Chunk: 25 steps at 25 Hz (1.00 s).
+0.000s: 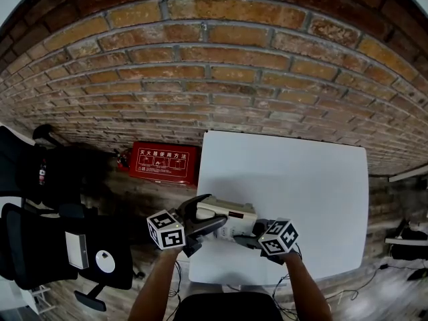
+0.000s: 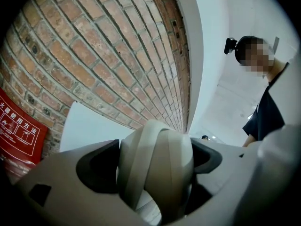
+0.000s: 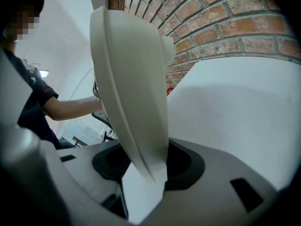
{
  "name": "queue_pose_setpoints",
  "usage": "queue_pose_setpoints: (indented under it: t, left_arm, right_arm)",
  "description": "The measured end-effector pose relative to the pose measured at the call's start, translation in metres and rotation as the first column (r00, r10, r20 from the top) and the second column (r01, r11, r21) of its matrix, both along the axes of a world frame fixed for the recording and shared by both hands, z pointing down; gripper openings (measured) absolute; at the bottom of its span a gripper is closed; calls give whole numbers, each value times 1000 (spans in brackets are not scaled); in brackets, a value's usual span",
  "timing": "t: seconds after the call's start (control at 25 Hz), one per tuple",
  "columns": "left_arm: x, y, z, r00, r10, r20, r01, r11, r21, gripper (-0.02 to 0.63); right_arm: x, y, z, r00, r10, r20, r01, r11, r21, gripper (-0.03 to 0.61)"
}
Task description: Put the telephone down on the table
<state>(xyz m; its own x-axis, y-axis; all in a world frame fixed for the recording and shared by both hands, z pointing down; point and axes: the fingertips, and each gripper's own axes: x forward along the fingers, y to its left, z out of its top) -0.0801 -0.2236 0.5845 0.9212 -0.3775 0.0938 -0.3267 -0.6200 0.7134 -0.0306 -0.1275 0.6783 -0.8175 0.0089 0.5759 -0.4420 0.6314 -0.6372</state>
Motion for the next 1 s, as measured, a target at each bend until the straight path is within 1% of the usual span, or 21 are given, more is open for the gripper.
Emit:
queue_pose_setpoints:
  t: [0.24, 0.44, 0.68, 1.0]
  left_arm:
    - [0, -6, 6, 1000, -14, -2, 14, 1000, -20, 446]
    - [3, -9, 12, 1000, -15, 16, 15, 1000, -23, 446]
    - [1, -11, 14, 1000, -29, 5, 29, 999, -37, 446]
    - [4, -16, 18, 999, -32, 6, 32, 999, -42, 446]
  right_arm:
    - [0, -2, 3, 1000, 7, 16, -7, 1000, -13, 193]
    - [0, -3, 6, 999, 23, 31, -22, 999, -28, 190]
    - [0, -5, 5, 999, 15, 39, -15, 1000, -12, 189]
    - [2, -7, 8, 998, 25, 59, -23, 999, -30, 186]
